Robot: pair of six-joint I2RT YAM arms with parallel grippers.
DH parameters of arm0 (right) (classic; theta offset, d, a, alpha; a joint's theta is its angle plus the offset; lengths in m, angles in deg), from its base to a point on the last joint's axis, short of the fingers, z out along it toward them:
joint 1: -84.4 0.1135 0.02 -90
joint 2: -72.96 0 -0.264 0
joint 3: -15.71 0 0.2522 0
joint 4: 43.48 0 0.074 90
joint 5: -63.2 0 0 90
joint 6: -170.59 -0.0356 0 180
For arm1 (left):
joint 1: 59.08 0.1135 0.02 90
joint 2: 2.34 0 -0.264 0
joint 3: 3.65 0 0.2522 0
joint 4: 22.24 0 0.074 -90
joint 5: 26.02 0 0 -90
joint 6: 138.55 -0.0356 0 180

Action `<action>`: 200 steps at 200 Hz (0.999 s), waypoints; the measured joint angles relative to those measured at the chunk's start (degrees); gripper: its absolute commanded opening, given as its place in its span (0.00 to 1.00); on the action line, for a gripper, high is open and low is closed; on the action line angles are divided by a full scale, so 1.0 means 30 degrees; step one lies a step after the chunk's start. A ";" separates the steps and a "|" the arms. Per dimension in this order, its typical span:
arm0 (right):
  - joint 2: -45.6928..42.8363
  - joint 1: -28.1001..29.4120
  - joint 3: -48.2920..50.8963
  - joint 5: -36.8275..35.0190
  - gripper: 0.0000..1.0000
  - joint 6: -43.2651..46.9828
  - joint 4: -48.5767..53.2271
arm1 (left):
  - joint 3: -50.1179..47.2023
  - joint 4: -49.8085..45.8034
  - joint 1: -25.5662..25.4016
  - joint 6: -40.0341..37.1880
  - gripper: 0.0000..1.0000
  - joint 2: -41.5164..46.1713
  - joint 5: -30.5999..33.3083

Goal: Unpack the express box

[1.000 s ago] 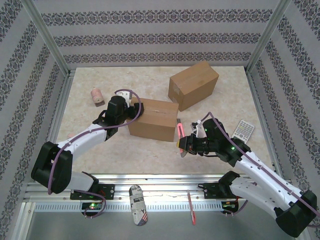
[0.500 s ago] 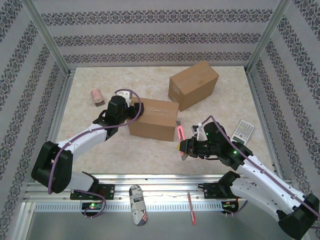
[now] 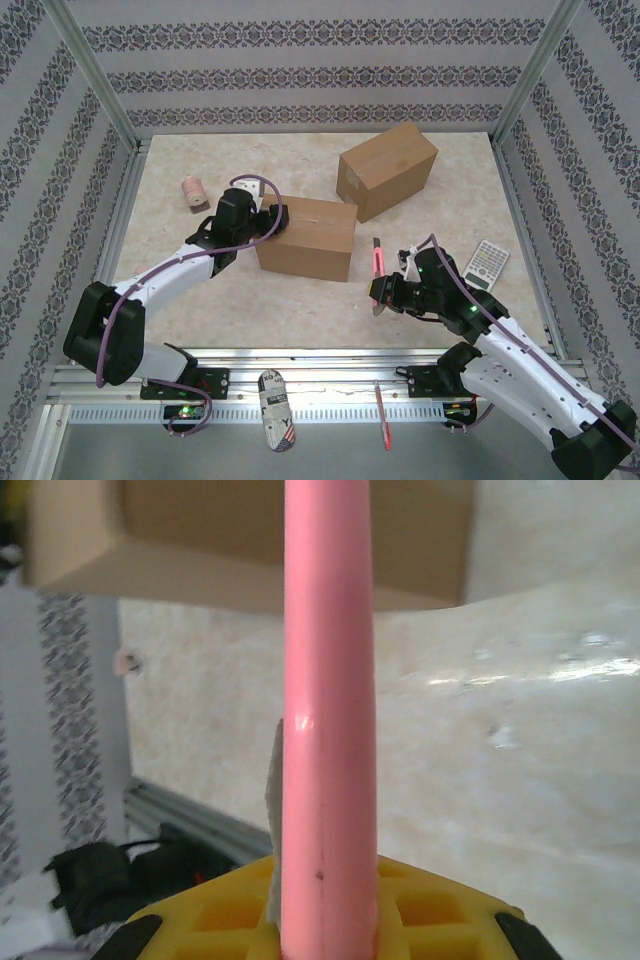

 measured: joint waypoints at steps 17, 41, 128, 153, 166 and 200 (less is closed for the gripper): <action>0.0590 -0.0532 0.1180 -0.0539 0.00 -0.0029 -0.0801 | 0.0277 -0.0517 0.0000 0.0080 0.85 0.0000 0.0066; 0.1122 -0.0816 0.2492 -0.1537 0.00 -0.0022 -0.1902 | 0.0627 -0.1413 0.0000 0.0138 0.88 0.0189 0.0131; 0.5391 -0.1741 0.4648 -0.3781 0.00 0.0036 -0.6637 | 0.2047 -0.4146 0.0000 0.0109 0.94 0.1275 0.0117; 0.6768 -0.1880 0.4583 -0.3876 0.00 0.0131 -0.7359 | 0.2412 -0.4648 0.0000 0.0080 0.94 0.1792 0.0044; 0.7060 -0.1938 0.4532 -0.3840 0.00 0.0124 -0.7417 | 0.2594 -0.4903 0.0000 0.0066 0.95 0.2062 0.0022; 0.7796 -0.1960 0.4095 -0.3825 0.00 0.0102 -0.7184 | 0.2871 -0.5581 0.0000 0.0007 0.96 0.2725 0.0036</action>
